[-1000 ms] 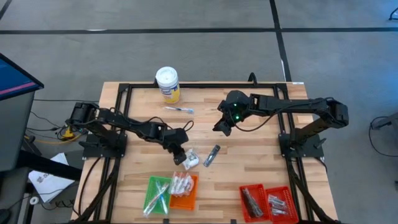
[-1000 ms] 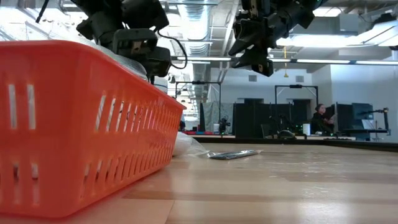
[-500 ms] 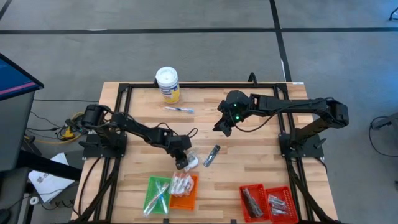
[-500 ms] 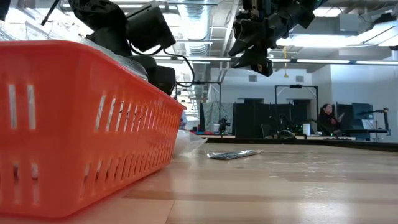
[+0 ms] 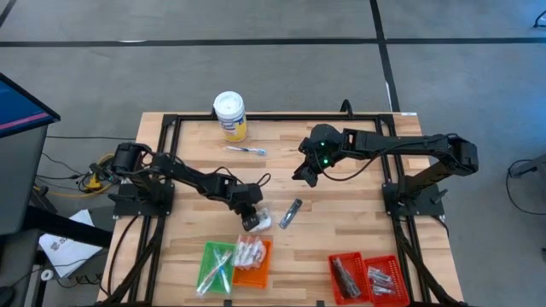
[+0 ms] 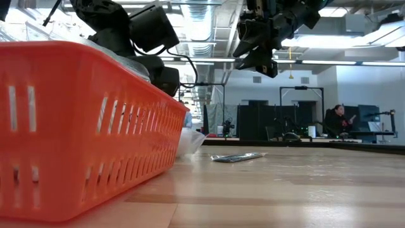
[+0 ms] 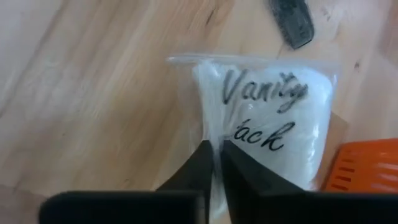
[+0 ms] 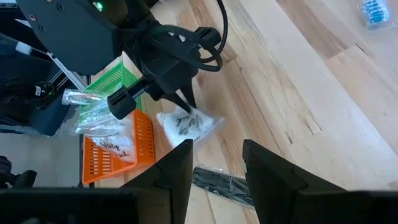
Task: Pick & Place Travel size toiletries
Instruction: Put the white vanity pack into the orange basket
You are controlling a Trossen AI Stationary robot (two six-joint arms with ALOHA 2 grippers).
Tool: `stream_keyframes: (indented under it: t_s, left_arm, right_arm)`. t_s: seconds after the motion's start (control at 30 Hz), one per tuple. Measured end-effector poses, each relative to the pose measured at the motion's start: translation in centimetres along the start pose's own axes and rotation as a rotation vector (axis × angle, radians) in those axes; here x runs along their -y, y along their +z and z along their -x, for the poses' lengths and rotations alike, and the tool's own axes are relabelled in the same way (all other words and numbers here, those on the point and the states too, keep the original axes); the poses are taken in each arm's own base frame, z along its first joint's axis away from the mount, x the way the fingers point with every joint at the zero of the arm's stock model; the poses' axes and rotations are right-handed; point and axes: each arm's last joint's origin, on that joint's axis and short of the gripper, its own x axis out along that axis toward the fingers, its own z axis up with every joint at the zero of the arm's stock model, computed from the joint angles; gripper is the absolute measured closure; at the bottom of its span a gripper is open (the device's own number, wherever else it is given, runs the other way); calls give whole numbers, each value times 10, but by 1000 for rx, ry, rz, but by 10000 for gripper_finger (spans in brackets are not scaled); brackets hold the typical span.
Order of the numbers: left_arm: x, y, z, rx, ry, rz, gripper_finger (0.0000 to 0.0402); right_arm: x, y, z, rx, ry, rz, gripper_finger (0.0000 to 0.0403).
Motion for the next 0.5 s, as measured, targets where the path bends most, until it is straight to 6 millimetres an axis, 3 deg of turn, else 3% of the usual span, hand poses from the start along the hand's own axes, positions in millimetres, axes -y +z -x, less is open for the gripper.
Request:
stream_keyframes:
  t_s: [0.23,0.5]
  left_arm:
    - [-1,3,9,6,-20,25,398]
    - [-5,19,46,149,-56,80,400]
  right_arm:
    - [0,0,0,0,0,0,269]
    - [0,0,0,0,0,0,269]
